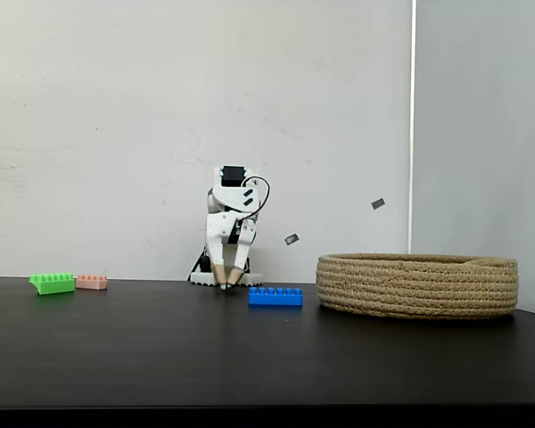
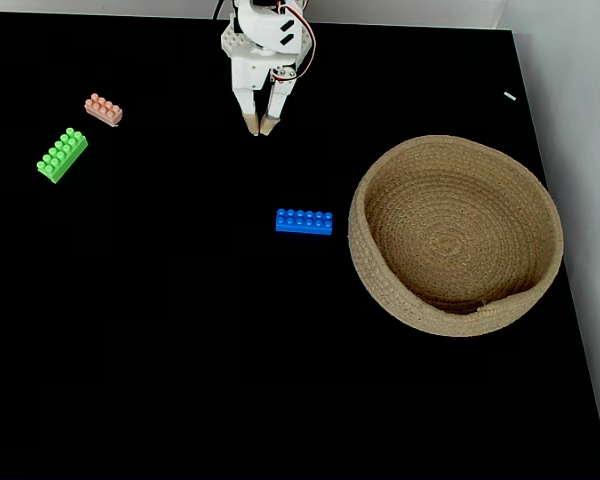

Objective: Place the lego blocks in the tray

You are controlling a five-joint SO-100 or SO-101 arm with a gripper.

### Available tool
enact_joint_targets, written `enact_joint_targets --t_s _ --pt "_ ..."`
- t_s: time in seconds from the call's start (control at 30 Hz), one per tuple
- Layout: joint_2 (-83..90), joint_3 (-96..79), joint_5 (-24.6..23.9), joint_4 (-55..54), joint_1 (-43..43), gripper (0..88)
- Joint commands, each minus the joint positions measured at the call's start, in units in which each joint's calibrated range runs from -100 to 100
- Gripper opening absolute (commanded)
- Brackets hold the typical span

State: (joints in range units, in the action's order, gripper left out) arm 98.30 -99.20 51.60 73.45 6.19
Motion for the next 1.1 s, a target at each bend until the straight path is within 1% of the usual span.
enact_joint_targets --t_s 0.0,0.2,0.57,0.63,0.67,0.73,0.8,0.83,0.9,1.03,1.07 --pt "0.5 -0.8 0.2 0.2 0.6 0.0" --pt "0.5 -0.8 0.4 0.2 0.8 0.0" --pt "0.5 -0.8 2.9 0.2 1.8 0.0" --pt "0.5 -0.8 2.7 0.0 1.3 0.0" --pt "0.4 -0.8 2.1 -0.4 1.4 0.0" --pt "-1.0 -0.2 -0.7 -4.4 2.4 0.1" --pt "-3.6 1.0 -1.2 -9.8 3.1 0.5" --pt "-5.4 2.2 -1.1 -12.5 3.1 1.6" --pt "-9.4 5.6 -2.5 -17.2 2.4 4.5" --pt "-22.5 17.5 -6.1 -21.2 -0.2 9.9" --pt "-26.9 21.3 -7.7 -21.8 -1.0 11.4"
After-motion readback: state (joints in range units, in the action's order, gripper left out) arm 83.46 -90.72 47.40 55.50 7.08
